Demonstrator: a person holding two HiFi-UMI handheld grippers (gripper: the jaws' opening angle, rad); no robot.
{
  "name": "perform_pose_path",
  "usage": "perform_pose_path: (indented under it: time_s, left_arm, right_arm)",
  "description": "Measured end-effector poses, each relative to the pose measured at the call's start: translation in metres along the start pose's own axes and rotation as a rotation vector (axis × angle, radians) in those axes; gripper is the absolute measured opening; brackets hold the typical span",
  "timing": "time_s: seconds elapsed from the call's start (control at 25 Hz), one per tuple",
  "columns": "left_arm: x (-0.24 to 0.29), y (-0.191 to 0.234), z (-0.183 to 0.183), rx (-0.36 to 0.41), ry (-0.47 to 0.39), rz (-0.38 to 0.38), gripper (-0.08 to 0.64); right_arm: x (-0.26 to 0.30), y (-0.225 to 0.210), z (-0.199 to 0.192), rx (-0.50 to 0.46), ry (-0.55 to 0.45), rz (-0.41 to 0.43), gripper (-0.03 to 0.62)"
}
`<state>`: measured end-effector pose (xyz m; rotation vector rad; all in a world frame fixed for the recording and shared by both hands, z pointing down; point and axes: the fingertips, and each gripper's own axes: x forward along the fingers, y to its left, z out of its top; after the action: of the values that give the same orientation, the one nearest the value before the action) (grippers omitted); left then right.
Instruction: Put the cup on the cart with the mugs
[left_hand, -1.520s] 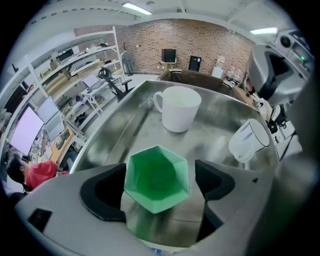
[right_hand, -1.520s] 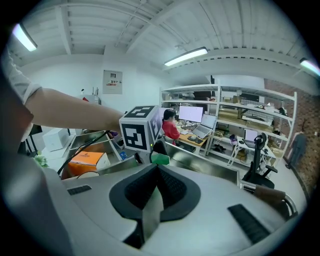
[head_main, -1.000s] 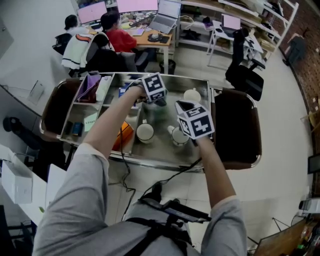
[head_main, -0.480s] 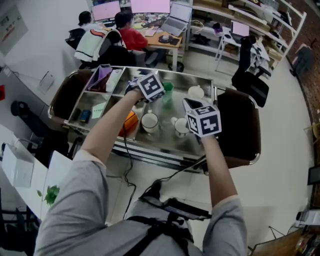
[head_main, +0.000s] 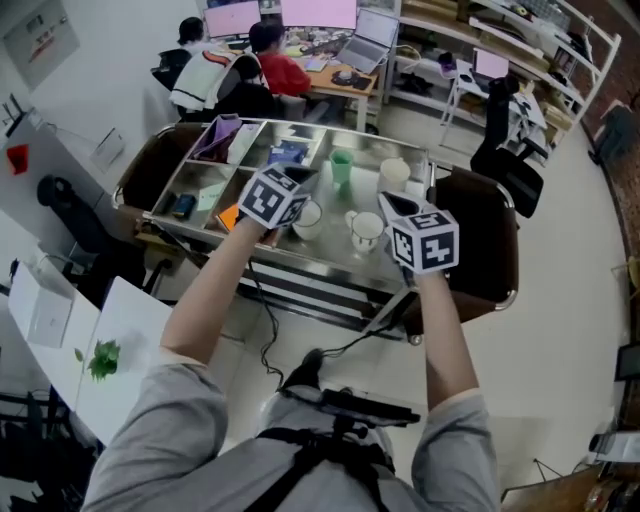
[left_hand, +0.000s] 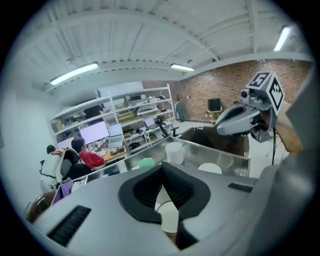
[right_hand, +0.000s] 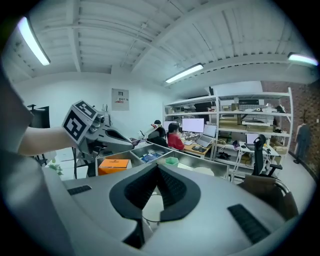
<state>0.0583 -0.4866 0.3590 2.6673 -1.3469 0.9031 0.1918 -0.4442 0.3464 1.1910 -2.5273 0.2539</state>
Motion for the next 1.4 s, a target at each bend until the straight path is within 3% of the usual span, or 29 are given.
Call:
perform_pose_path:
  time_s: [0.2, 0.4, 0.68, 0.88, 1.04, 1.28, 1.4]
  left_arm:
    - [-0.069, -0.03, -0.003, -0.105, -0.147, 0.086, 0.003]
    - [-0.119, -0.057, -0.034, -0.175, -0.208, 0.162, 0.003]
    - [-0.162, -0.084, -0.093, -0.241, -0.207, 0.221, 0.003]
    - [-0.186, -0.095, -0.134, -0.314, -0.232, 0.238, 0.003]
    - [-0.209, -0.107, -0.178, -0.398, -0.208, 0.212, 0.003]
    - [-0.24, -0.116, -0.251, -0.453, -0.139, 0.191, 0.003]
    - [-0.248, -0.125, -0.278, -0.479, -0.121, 0.182, 0.003]
  right_arm:
    - [-0.038, 0.022, -0.016, -0.015, -0.032, 0.037, 0.008]
    - [-0.074, 0.043, -0.046, 0.031, -0.066, 0.077, 0.008]
    - [-0.1, 0.081, -0.09, 0.082, -0.067, 0.108, 0.008]
    - [-0.108, 0.092, -0.127, 0.138, -0.037, 0.061, 0.008]
    - [-0.118, 0.116, -0.156, 0.18, -0.019, 0.019, 0.008]
    - [-0.124, 0.153, -0.193, 0.263, 0.012, -0.026, 0.008]
    - [-0.129, 0.165, -0.202, 0.26, 0.009, -0.038, 0.008]
